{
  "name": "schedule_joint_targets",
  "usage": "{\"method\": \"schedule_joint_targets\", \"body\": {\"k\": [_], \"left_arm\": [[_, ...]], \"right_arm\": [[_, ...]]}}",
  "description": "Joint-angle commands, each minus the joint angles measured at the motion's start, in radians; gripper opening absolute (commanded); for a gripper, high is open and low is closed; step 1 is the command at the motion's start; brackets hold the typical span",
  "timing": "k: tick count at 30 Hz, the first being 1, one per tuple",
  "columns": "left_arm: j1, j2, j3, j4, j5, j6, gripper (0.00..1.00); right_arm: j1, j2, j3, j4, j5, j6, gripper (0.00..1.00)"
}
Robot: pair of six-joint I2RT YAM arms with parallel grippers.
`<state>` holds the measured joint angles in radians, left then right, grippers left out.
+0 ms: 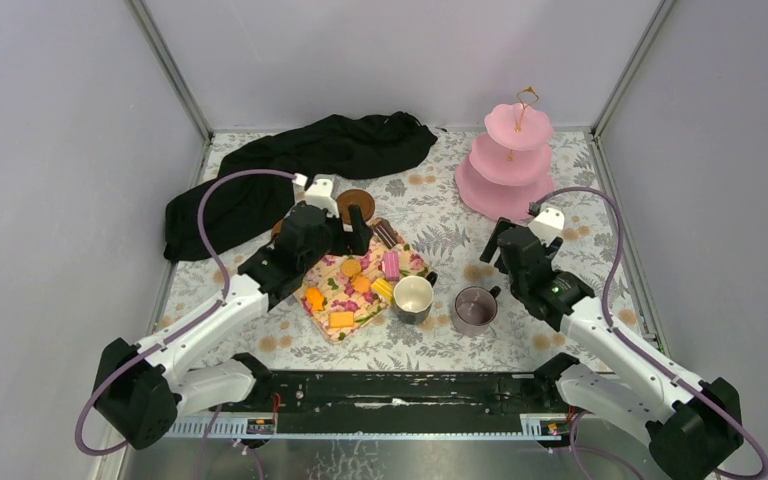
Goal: Serve the afternoon tea
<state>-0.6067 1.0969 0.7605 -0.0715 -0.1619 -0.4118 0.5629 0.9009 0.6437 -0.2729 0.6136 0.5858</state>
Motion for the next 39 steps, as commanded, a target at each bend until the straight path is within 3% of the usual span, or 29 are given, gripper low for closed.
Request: {"method": "schedule_joint_targets", "body": {"k": [1,8,20,39], "left_arm": [[-0.035,0.011,0.070,-0.121,0.162,0.058,0.91],[-0.094,0.030,0.117,-0.249,0.278,0.086,0.83],[-0.227,0.166,0.186,-0.362,0.228,0.131,0.83],[-0.243,0.304,0.232,-0.379,0.220,0.172,0.80]], "right_arm": [[0.029,0.015,0.046,-0.075,0.094,0.095,0.85],[0.031,0.009,0.039,-0.139,0.146,0.166,0.82],[0.031,0.046,0.084,-0.255,0.225,0.297,0.85],[0.031,0.096,0.127,-0.264,0.265,0.289,0.86]]}}
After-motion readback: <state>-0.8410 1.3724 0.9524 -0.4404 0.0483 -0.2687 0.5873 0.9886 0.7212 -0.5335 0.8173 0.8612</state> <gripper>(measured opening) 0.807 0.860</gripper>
